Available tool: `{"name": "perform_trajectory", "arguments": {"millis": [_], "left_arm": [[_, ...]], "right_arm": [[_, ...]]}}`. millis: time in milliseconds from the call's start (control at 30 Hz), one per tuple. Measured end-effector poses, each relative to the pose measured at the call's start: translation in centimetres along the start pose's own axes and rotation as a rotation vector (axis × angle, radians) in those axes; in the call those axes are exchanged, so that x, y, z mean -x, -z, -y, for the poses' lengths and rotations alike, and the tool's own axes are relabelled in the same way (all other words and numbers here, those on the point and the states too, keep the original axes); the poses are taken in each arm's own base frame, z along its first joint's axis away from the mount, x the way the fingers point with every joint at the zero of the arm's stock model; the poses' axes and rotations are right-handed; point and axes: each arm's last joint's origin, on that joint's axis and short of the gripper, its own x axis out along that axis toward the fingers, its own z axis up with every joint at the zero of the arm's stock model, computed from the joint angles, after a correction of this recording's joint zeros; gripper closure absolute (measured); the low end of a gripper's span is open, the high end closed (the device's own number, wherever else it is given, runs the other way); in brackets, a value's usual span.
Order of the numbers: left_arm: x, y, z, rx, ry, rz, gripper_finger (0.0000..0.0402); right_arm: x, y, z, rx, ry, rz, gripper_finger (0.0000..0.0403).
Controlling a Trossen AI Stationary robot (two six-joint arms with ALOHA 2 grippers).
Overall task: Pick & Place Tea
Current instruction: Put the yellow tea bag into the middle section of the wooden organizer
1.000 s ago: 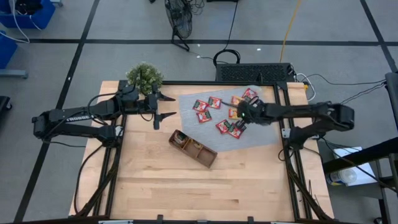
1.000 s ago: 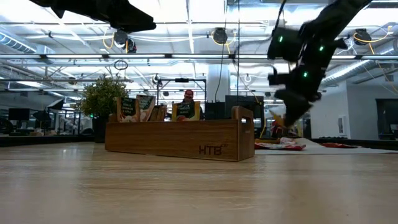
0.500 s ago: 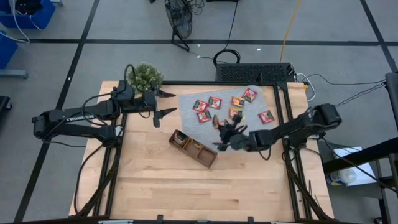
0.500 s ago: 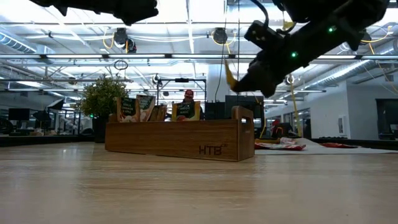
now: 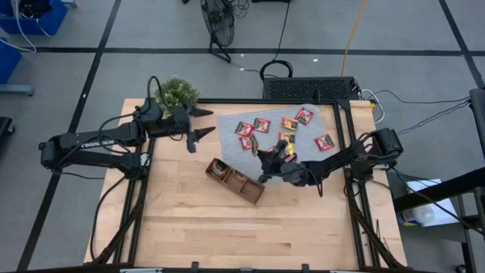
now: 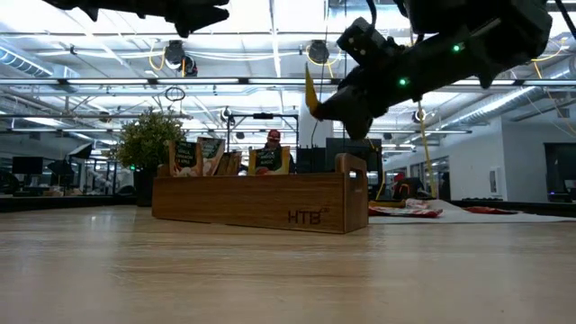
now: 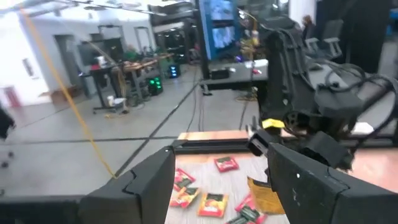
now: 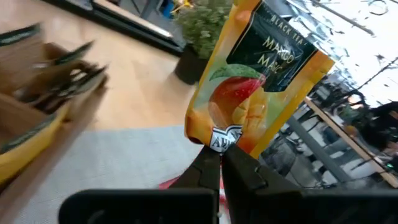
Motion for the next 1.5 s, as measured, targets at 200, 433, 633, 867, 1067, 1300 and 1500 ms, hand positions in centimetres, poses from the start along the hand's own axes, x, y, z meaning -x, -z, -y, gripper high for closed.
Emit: {"name": "perform_trajectory", "arguments": {"millis": [200,433,633,867,1067,1300,1500], "left_arm": [[-2.0,1.5,-0.3,0.088,-0.173,-0.064,0.0149],[-3.4,2.9,-1.0,0.14,-0.358,-0.098,0.0149],[-6.5,4.6,-0.9,0.346,-0.269,0.024,0.0149],[-10.6,8.0,0.4,0.349,-0.144,0.126,0.0149],[-14.1,8.2,2.0,0.329,-0.022,0.143,0.0149],[-16.6,7.5,3.3,0.242,0.0,0.098,0.0149],[-16.7,7.3,3.2,0.112,-0.033,0.076,0.0149]], "right_arm": [[-0.9,0.0,1.0,-0.022,0.043,0.008,0.0403],[-1.0,0.2,1.5,0.02,0.162,-0.052,0.0403],[-1.8,-0.2,3.8,0.003,0.416,-0.105,0.0403],[-3.3,-0.1,5.8,-0.047,0.437,-0.064,0.0403],[-4.0,-0.4,6.5,-0.068,0.418,-0.029,0.0403],[-4.1,-0.6,6.6,-0.049,0.431,-0.039,0.0403],[-4.0,-0.4,6.6,-0.035,0.469,-0.081,0.0403]]}}
